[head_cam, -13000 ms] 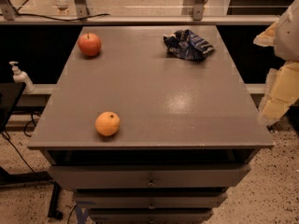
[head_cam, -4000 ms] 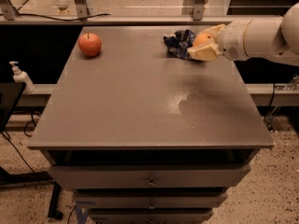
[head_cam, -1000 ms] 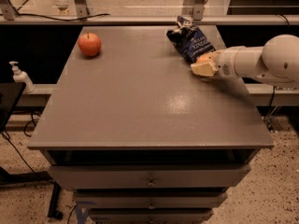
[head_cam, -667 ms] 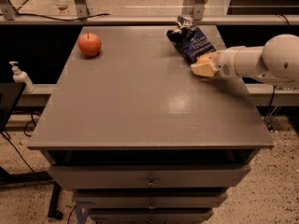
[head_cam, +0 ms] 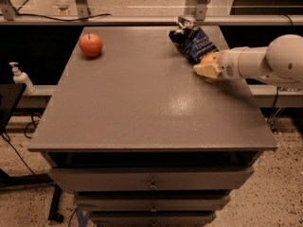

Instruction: Move orange near blue chip bag

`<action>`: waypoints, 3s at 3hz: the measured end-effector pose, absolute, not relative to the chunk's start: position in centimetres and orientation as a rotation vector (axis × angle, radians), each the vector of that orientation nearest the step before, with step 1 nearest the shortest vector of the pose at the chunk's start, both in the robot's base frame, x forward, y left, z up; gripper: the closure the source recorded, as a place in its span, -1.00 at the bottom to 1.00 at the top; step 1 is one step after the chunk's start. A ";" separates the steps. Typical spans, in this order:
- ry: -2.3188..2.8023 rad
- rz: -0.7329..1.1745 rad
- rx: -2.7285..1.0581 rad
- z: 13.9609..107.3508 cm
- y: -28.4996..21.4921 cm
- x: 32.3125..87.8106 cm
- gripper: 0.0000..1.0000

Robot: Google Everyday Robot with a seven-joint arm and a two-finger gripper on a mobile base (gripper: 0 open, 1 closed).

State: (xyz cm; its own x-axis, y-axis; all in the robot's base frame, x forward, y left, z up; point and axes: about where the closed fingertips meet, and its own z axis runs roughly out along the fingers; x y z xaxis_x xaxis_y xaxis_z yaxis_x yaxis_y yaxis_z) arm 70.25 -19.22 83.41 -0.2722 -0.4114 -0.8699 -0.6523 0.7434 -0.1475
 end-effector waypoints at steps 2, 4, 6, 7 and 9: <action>1.907 0.293 -0.817 83.4 -19.2 70.2 -1.00; 1.798 0.347 -0.844 86.4 -17.9 70.3 -1.00; 1.712 0.316 -0.851 91.1 -19.3 68.8 -1.00; 1.697 0.294 -0.855 92.7 -21.1 67.5 -1.00; 1.675 0.277 -0.864 94.9 -28.5 62.4 -1.00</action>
Offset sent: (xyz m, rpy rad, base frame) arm -0.0033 -0.0054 0.0019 -0.0006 -0.0020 -0.0070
